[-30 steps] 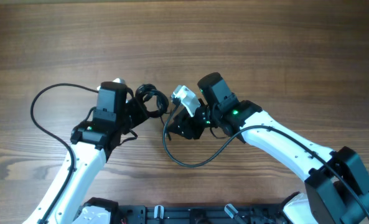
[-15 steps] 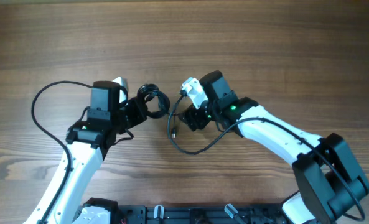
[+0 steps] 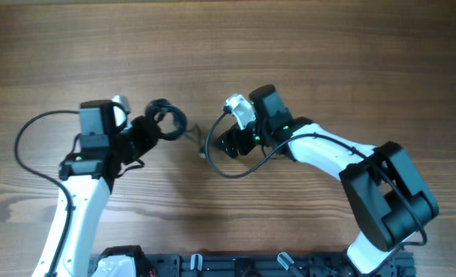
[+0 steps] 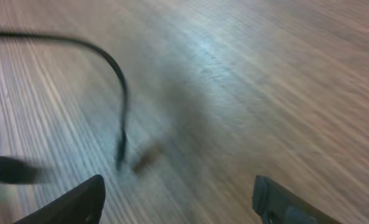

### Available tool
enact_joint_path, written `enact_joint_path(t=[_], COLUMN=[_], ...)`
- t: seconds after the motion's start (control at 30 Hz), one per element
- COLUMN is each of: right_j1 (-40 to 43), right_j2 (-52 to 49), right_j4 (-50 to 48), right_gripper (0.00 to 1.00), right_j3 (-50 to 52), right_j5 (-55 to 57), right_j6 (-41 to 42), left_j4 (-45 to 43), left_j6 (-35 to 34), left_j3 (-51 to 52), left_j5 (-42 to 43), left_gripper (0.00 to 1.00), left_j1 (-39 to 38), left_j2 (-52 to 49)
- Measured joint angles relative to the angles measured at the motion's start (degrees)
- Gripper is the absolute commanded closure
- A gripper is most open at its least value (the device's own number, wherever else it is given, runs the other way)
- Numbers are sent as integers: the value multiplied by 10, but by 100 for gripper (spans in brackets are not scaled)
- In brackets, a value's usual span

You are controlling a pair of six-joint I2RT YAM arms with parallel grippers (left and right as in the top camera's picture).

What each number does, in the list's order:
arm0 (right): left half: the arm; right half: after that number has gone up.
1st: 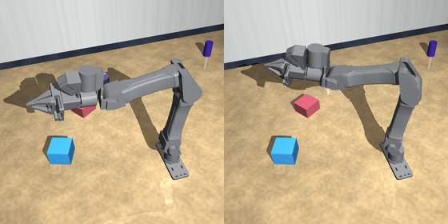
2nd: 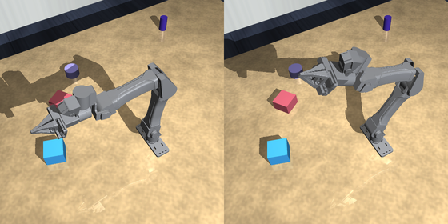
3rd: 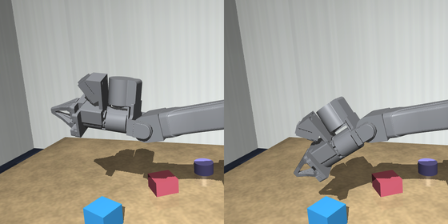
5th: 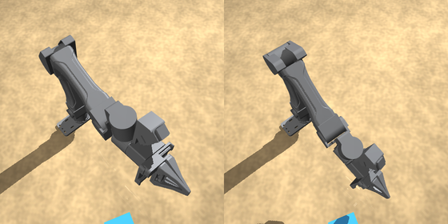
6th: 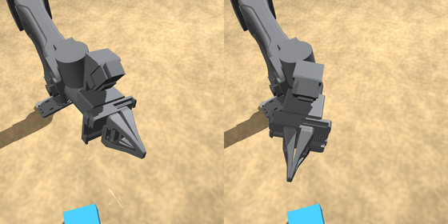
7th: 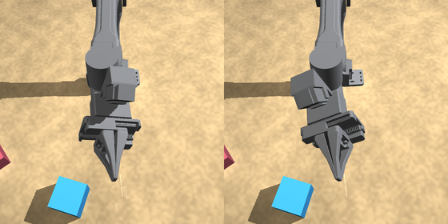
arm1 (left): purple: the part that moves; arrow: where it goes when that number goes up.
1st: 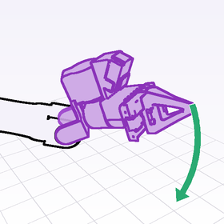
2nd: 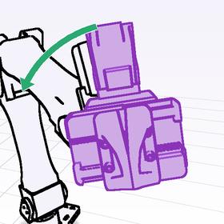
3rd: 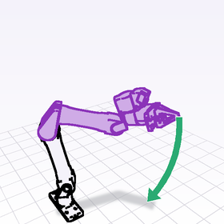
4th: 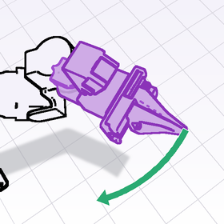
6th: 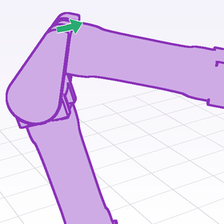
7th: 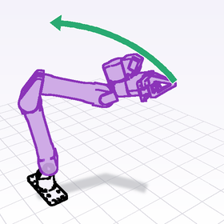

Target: Untangle cables

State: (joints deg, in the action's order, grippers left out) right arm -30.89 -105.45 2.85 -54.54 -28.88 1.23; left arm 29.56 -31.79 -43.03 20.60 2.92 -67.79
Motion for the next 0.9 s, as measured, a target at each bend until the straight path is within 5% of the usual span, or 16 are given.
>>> enact_joint_path(t=[0.17,0.27,0.47,0.5,0.53,0.57,0.77,0.8,0.83,0.9], right_j1=[58,54,29,30,30,30,30,31,34,37], right_j2=[0,0,0,0,0,0,0,0,0,0], right_j4=[-14,-40,-106,-109,-108,-107,-111,-108,-104,-96], right_gripper=[10,30,42,60,89,96,96,82,48,43], right_j3=[0,0,0,0,0,0,0,0,0,0], right_j5=[-75,-149,-230,-245,-258,-271,-321,-326,-331,-332], right_j6=[20,7,-16,-16,-17,-20,-11,-10,-3,1], left_j4=[-4,-7,-9,-9,-9,-9,-9,-9,-9,-9], left_j6=[-1,19,31,31,31,31,31,31,31,31], left_j3=[0,0,0,0,0,0,0,0,0,0], left_j5=[57,139,224,226,228,228,230,230,230,231], left_gripper=[96,96,96,96,96,96,96,96,96,96], left_j1=[65,50,4,4,4,4,4,4,4,4], left_j2=[0,0,0,0,0,0,0,0,0,0])
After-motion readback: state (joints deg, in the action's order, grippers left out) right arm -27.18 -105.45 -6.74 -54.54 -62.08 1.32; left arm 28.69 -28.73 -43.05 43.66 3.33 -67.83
